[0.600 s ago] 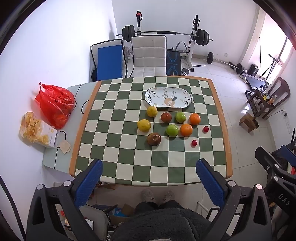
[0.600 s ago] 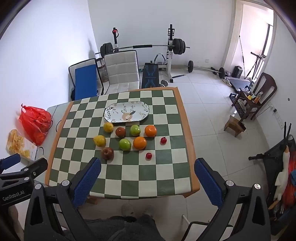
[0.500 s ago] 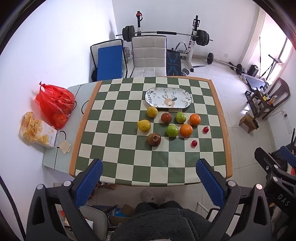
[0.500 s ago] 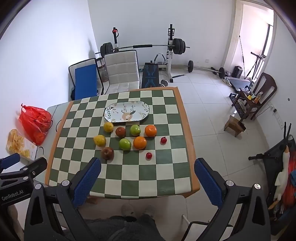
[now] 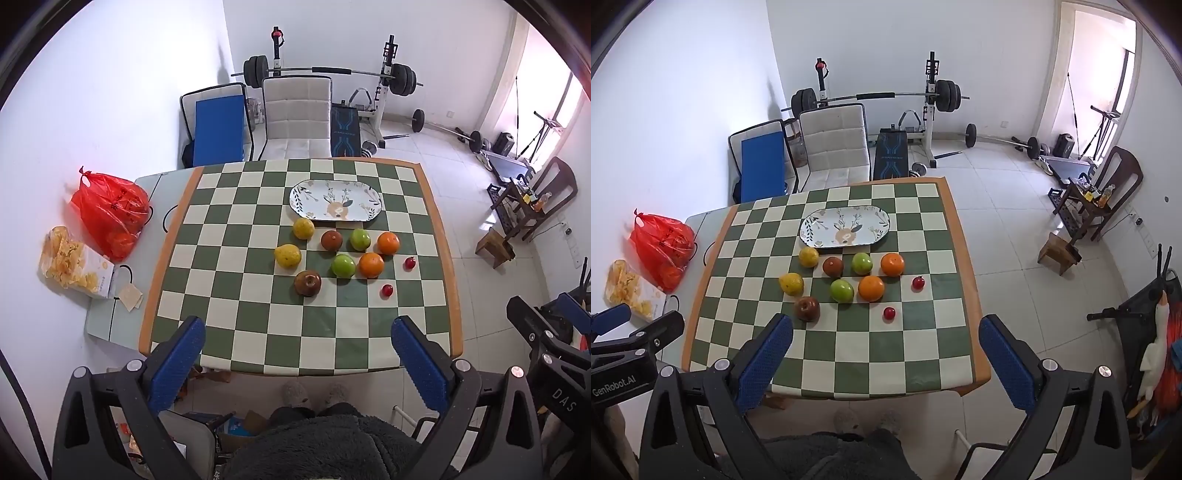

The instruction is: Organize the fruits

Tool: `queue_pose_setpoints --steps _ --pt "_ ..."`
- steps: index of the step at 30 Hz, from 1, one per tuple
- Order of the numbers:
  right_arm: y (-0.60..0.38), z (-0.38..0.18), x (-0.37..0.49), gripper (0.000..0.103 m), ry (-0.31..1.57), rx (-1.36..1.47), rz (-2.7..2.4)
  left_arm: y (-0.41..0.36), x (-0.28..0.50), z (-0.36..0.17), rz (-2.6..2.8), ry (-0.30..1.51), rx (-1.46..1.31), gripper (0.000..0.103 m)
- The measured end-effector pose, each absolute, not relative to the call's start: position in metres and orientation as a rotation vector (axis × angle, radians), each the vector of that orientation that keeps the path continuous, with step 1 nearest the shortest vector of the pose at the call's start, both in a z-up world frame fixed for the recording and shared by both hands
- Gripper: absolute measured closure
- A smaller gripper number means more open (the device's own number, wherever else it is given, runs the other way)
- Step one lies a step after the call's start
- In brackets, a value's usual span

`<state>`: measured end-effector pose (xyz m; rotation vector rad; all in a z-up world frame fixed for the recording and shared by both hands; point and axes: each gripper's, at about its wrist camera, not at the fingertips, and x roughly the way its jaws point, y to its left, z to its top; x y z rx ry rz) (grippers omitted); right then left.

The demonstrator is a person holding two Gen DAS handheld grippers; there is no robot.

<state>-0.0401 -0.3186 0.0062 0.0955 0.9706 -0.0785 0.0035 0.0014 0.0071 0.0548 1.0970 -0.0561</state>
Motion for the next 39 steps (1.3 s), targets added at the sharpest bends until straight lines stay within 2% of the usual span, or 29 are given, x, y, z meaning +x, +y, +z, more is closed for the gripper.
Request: queue_pose_setpoints --steps 39 --pt "-0.322 0.022 -0.042 0.0 0.95 0.086 -0.086 -0.003 0.006 0.013 -0.055 1.083 0.043 0.0"
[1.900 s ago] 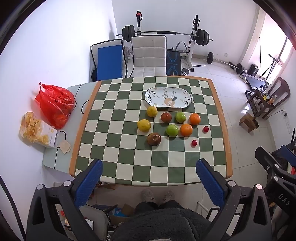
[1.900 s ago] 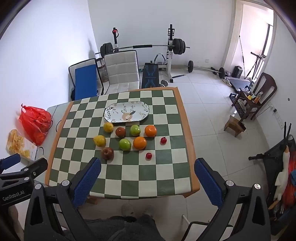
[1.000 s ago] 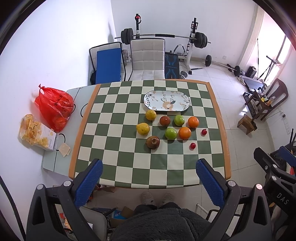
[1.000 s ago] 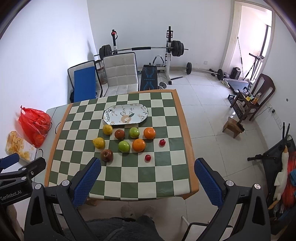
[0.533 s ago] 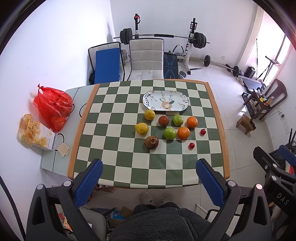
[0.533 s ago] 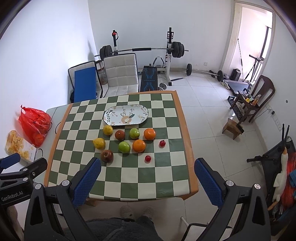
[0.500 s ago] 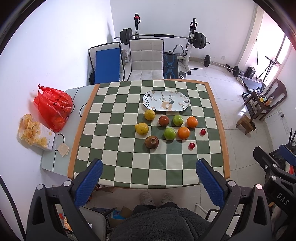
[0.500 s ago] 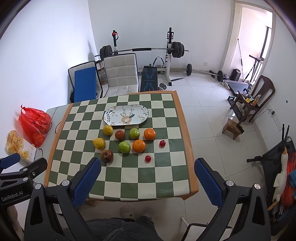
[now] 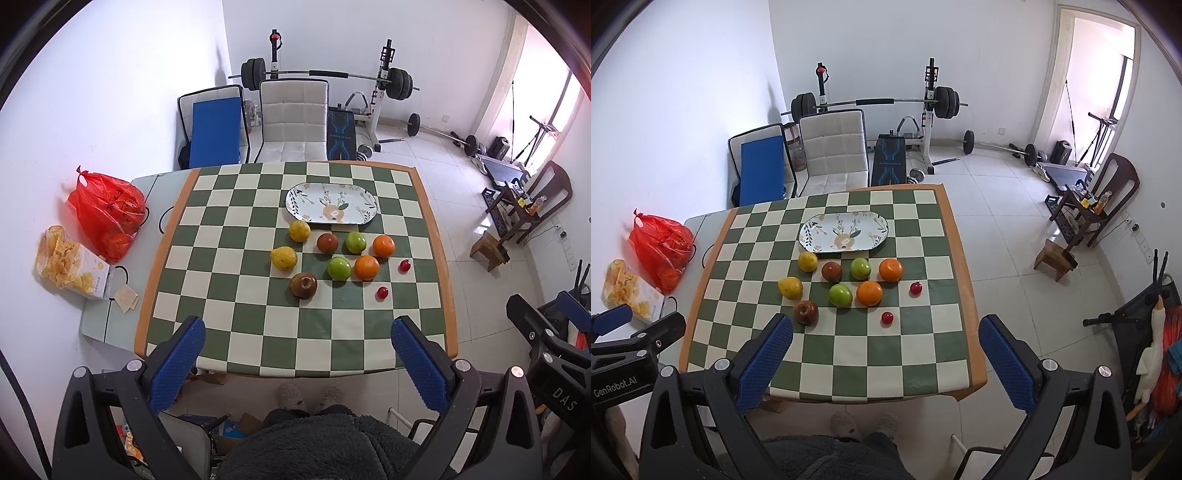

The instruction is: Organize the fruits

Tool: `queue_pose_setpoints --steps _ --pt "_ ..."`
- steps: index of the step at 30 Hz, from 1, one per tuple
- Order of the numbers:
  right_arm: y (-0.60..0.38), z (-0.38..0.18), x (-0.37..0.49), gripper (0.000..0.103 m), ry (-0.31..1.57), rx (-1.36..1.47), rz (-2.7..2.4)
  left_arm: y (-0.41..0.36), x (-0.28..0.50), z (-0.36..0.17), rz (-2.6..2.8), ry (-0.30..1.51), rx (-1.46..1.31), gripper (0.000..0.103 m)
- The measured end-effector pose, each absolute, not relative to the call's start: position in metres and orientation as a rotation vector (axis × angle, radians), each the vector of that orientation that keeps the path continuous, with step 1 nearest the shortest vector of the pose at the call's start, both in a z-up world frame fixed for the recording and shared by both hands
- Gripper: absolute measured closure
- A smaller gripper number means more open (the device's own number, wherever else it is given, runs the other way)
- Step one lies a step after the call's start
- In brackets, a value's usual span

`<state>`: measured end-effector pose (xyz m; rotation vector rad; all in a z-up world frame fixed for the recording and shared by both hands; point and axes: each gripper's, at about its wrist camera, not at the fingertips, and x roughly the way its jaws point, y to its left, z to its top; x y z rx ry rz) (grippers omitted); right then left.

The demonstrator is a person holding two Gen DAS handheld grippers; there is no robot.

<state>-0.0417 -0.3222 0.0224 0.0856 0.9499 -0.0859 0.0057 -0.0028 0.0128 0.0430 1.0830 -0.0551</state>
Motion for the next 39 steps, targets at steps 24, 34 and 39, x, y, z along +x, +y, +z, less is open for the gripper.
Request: queue_pose_setpoints --steps 24,34,39 --pt "-0.321 0.031 -0.041 0.0 0.95 0.086 -0.082 0.0 0.006 0.014 -0.06 1.079 0.037 0.0" --pt "-0.326 0.032 -0.039 0.0 0.891 0.161 -0.112 -0.028 0.024 0.024 -0.061 1.049 0.04 0.0" --pt "-0.327 0.001 -0.009 0.0 0.844 0.171 -0.147 -0.008 0.051 0.002 -0.005 0.936 0.091 0.0"
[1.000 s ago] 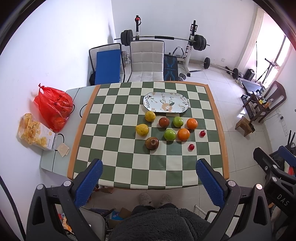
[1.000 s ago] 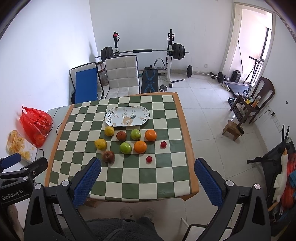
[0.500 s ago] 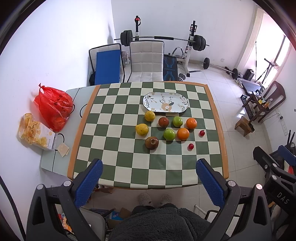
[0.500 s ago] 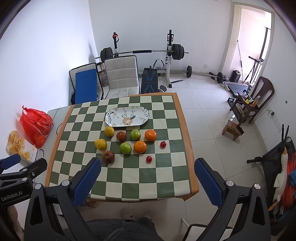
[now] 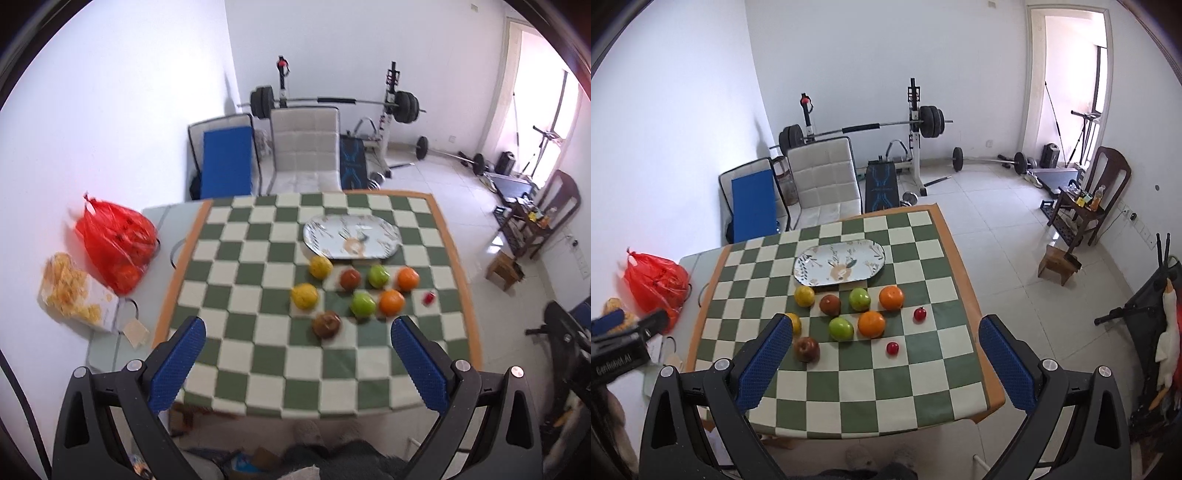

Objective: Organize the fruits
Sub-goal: 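Grasp the orange with right while left grasps the yellow citrus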

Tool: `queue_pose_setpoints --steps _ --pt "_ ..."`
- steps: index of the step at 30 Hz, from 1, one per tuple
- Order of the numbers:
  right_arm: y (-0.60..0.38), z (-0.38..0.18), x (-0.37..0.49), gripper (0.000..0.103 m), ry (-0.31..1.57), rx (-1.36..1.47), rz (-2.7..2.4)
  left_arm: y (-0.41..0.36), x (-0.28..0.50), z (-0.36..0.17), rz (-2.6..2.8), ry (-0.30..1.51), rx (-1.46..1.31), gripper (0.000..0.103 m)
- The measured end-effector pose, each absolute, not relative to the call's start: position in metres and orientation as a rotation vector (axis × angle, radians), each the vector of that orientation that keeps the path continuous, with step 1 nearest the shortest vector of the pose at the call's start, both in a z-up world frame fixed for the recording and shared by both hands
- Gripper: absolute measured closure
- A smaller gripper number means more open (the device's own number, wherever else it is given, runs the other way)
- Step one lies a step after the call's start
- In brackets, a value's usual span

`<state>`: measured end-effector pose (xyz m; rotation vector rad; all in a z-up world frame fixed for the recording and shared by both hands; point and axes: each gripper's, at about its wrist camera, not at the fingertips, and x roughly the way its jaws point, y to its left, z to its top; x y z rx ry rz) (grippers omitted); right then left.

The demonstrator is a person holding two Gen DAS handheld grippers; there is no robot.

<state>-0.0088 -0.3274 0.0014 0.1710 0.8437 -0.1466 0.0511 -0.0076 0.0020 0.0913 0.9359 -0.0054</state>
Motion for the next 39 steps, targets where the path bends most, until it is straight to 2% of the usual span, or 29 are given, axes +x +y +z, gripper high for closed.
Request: queue_pose_setpoints --steps 3,7,16,21,26,36,39 --pt "-0.332 -0.037 0.008 0.0 0.882 0.232 -0.147 0.013 0.079 -0.028 0.039 0.932 0.122 0.0" --pt "-0.334 -0.097 0.052 0.0 1.004 0.302 -0.118 0.029 0.124 -0.073 0.059 1.027 0.126 0.0" --pt "-0.345 -0.254 0.152 0.005 1.264 0.424 -0.049 0.049 0.22 -0.195 0.081 1.368 0.019 0.005" --pt "-0.349 -0.332 0.216 0.017 1.397 0.482 -0.034 0.043 0.269 -0.265 0.079 1.557 -0.091 0.005" --pt "-0.341 -0.394 0.252 0.023 1.533 0.51 -0.013 0.032 0.3 -0.318 0.061 1.679 -0.141 0.005" --pt "-0.329 -0.436 0.27 0.025 1.643 0.566 -0.004 0.008 0.314 -0.371 0.033 1.776 -0.082 0.005" --pt "-0.328 -0.442 0.271 0.03 1.665 0.58 0.0 -0.001 0.313 -0.378 0.016 1.774 -0.025 0.006"
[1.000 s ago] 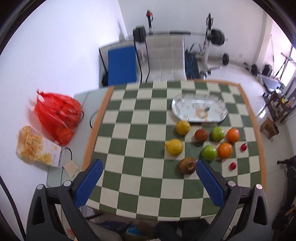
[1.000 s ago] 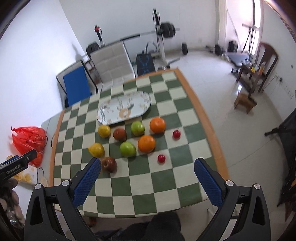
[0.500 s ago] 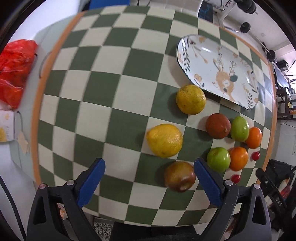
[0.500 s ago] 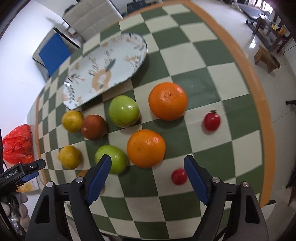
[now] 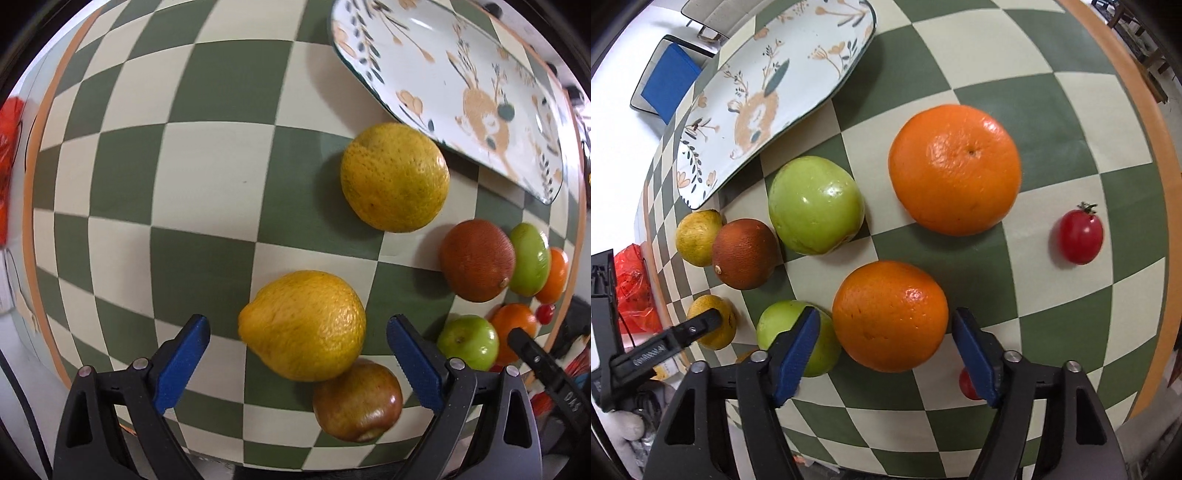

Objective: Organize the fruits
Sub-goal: 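Grasp the orange with right while left grasps the yellow citrus, then carry the orange with right while left carries the yellow citrus onto the plate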

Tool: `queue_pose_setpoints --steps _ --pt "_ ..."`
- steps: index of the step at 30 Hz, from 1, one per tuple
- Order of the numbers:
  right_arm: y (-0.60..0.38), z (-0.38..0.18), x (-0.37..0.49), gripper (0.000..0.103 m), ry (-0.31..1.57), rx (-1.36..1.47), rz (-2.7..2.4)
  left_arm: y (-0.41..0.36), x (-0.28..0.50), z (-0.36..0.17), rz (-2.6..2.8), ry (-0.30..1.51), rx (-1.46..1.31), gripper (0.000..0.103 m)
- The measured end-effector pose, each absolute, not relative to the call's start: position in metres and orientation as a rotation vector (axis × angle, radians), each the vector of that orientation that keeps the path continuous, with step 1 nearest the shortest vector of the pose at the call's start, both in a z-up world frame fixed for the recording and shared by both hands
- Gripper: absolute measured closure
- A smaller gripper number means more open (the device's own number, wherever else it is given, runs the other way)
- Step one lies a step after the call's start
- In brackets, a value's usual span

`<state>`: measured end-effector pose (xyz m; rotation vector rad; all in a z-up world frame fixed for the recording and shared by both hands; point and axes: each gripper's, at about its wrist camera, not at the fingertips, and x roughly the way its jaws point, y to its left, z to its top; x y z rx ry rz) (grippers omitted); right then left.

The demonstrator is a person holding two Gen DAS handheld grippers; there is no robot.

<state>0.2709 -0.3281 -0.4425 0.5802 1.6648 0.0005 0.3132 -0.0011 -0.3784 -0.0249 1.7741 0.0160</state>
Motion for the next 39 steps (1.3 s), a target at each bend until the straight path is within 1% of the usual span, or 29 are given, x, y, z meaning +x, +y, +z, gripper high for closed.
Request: queue_pose_setpoints --steps 1,2,3,4,5,11,13,16,19,23,26,29,33,39 --pt "-0.329 -0.443 0.27 0.03 1.671 0.579 0.001 -0.004 0.313 -0.381 0.008 1.773 -0.007 0.014" --pt "-0.328 -0.444 0.27 0.031 1.675 0.573 0.0 -0.007 0.312 -0.384 -0.004 1.771 0.005 0.023" --pt "-0.327 -0.444 0.269 0.032 1.678 0.568 -0.001 -0.01 0.311 -0.386 -0.009 1.771 0.016 0.029" --pt "-0.326 -0.445 0.268 0.033 1.681 0.568 -0.002 -0.012 0.309 -0.39 -0.01 1.772 0.03 0.038" --pt "-0.326 -0.446 0.268 0.036 1.679 0.568 -0.005 -0.014 0.307 -0.393 -0.008 1.764 0.043 0.039" --pt "-0.325 -0.436 0.264 0.037 1.64 0.531 0.013 -0.024 0.297 -0.384 -0.01 1.703 0.065 0.039" --pt "-0.329 -0.427 0.262 0.037 1.622 0.534 0.028 -0.032 0.288 -0.364 -0.023 1.676 0.069 0.039" --pt "-0.331 -0.397 0.264 0.037 1.57 0.545 0.081 -0.038 0.287 -0.331 -0.055 1.632 0.032 0.04" --pt "-0.329 -0.367 0.292 0.037 1.498 0.566 0.151 -0.047 0.308 -0.3 -0.097 1.592 -0.052 0.039" --pt "-0.328 -0.355 0.36 0.037 1.423 0.487 0.18 -0.053 0.38 -0.28 -0.132 1.584 -0.136 0.039" --pt "-0.323 -0.366 0.414 0.037 1.421 0.402 0.187 -0.067 0.438 -0.294 -0.128 1.595 -0.138 0.039" --pt "-0.314 -0.379 0.449 0.037 1.445 0.323 0.199 -0.08 0.472 -0.318 -0.146 1.649 -0.155 0.039" --pt "-0.304 -0.397 0.474 0.037 1.478 0.249 0.222 -0.096 0.494 -0.35 -0.159 1.698 -0.14 0.039" --pt "-0.3 -0.408 0.489 0.037 1.506 0.184 0.251 -0.102 0.503 -0.367 -0.142 1.741 -0.134 0.039"
